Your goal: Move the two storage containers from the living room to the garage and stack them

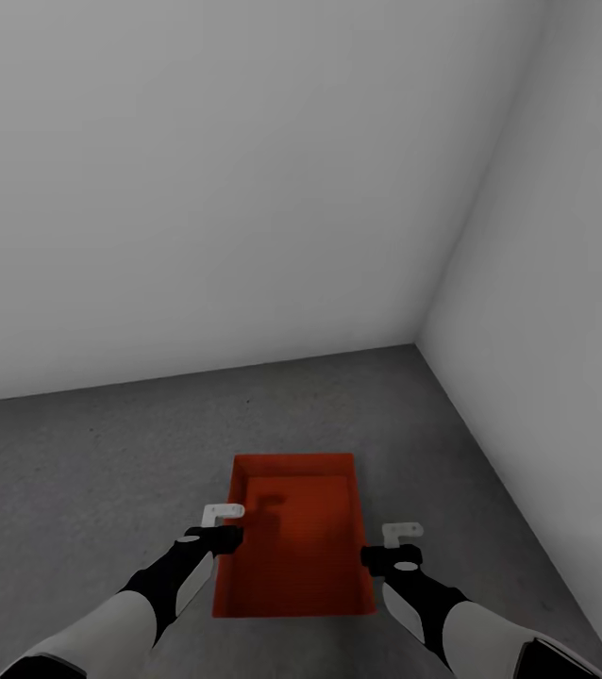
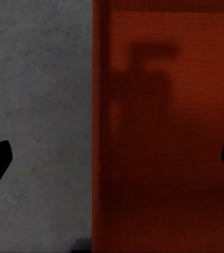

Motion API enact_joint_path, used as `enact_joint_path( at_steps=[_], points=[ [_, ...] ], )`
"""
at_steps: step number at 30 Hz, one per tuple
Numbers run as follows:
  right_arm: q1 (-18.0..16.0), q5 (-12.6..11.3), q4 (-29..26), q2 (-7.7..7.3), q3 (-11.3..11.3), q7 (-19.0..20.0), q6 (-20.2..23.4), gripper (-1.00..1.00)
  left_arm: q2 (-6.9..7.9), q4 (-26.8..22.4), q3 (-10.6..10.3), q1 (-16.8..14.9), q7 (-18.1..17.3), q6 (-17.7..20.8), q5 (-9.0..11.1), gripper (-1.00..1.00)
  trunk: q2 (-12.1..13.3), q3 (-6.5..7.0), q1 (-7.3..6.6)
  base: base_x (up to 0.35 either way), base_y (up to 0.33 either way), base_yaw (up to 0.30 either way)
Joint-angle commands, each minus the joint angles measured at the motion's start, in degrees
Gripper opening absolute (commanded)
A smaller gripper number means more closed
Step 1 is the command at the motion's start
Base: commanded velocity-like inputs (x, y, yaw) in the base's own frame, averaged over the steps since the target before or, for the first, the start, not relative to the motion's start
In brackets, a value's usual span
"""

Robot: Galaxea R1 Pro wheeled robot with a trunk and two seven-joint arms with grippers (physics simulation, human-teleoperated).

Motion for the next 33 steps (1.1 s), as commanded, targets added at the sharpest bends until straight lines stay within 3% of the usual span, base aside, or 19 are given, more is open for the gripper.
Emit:
enact_joint_path(
  at_steps=[1, 33],
  points=[
    [-0.04, -0.6, -0.02, 0.0, 0.47, -0.25, -0.18, 1.0, 0.04, -0.12, -0.49, -0.01, 0.45, 0.28, 0.57, 1.0, 0.38, 0.14, -0.22, 0.0, 0.0, 0.0],
    [-0.04, -0.6, 0.01, 0.0, 0.47, -0.25, -0.18, 1.0, 0.04, -0.12, -0.49, -0.01, 0.4, 0.29, 0.66, 1.0, 13.22, 5.89, -7.25, 0.0, 0.0, 0.0]
  ],
)
